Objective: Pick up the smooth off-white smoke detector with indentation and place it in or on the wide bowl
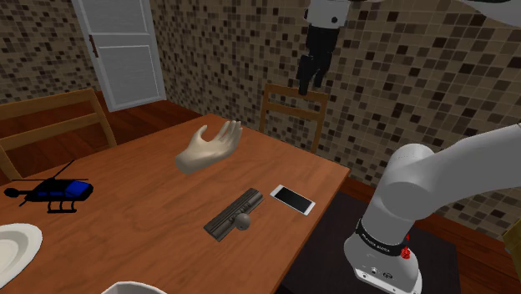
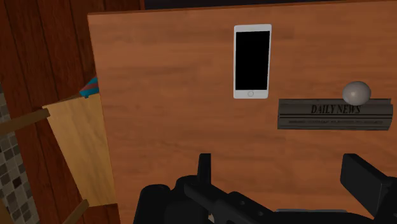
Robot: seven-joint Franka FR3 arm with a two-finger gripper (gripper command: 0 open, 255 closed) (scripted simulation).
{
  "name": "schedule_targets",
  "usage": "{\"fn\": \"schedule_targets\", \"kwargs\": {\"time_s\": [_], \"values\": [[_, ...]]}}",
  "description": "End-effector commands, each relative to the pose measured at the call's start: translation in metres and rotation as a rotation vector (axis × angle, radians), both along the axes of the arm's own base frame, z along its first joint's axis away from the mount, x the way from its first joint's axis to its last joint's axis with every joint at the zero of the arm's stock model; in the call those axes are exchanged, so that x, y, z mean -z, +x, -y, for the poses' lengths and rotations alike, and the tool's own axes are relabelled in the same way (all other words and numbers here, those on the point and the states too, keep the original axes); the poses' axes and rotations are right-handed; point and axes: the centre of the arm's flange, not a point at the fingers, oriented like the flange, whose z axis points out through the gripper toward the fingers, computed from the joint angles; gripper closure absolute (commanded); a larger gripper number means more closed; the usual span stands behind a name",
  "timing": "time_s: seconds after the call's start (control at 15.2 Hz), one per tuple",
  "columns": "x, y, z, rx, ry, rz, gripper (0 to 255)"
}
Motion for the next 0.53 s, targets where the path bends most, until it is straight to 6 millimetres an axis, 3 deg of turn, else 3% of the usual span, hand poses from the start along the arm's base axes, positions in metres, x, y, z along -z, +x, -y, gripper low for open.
{"fn": "schedule_targets", "kwargs": {"time_s": [0.0,0.46], "values": [[0.0,0.0,0.0,0.0,0.0,0.0,0],[0.08,0.015,-0.036,-0.033,0.049,-0.013,0]]}}
